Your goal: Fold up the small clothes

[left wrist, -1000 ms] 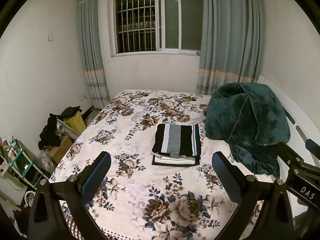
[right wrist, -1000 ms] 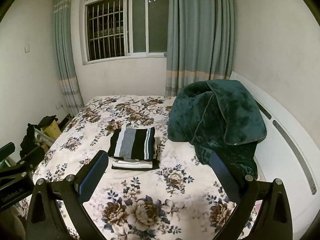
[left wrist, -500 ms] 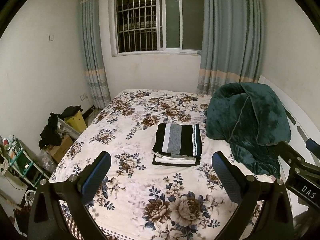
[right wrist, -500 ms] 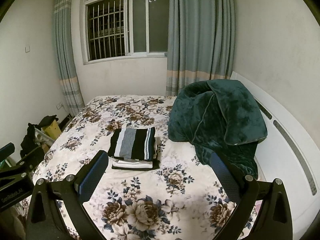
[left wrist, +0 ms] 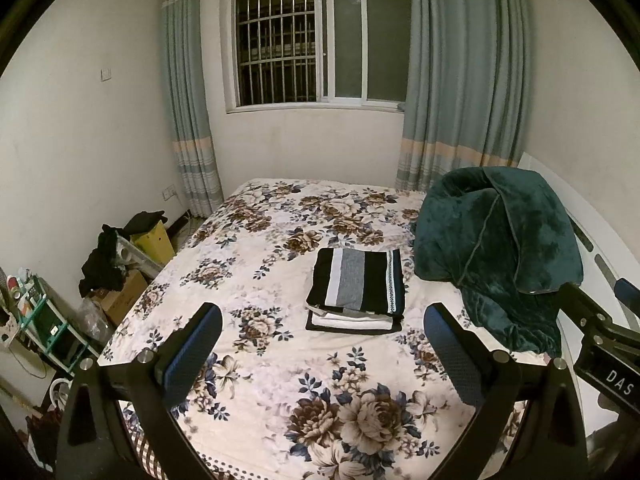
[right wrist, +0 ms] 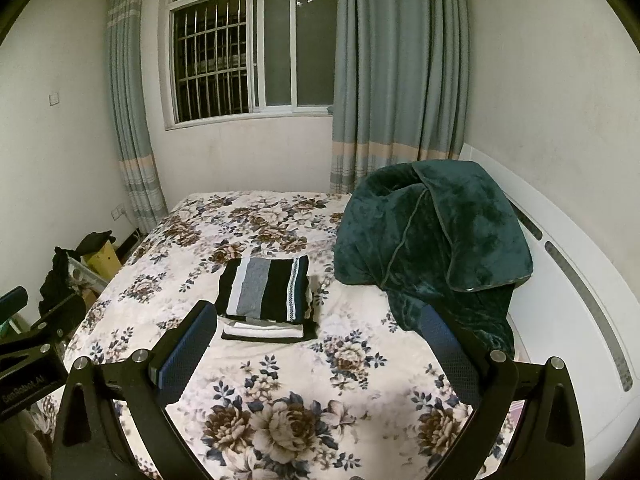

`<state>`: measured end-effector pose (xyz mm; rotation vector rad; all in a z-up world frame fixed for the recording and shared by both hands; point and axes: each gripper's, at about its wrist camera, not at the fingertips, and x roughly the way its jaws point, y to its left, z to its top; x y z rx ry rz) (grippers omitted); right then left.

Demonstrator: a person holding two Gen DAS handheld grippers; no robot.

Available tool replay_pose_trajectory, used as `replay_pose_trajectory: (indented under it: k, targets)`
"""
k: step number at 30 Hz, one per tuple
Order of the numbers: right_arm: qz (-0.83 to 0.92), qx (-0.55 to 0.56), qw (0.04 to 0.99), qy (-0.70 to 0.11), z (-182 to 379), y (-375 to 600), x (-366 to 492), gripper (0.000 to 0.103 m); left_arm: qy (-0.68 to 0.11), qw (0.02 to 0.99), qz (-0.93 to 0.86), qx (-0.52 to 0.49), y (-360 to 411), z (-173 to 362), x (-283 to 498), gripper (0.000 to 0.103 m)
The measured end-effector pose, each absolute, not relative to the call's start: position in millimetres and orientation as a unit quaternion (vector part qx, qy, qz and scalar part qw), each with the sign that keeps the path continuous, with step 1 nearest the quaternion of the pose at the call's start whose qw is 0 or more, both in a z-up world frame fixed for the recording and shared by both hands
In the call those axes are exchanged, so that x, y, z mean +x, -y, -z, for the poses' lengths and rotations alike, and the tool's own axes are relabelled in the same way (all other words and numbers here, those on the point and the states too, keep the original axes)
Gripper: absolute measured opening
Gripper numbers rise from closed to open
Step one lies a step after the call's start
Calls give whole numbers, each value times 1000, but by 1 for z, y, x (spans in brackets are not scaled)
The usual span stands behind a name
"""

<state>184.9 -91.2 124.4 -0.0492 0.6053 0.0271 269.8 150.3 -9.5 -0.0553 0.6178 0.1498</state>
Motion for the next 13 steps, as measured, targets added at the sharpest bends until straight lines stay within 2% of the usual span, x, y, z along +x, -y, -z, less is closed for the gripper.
replay_pose_trajectory:
  k: [13]
  targets:
    - [-14, -24, 955, -296, -125, 90, 186, 103, -293, 952, -88, -28, -155, 2, 259, 103]
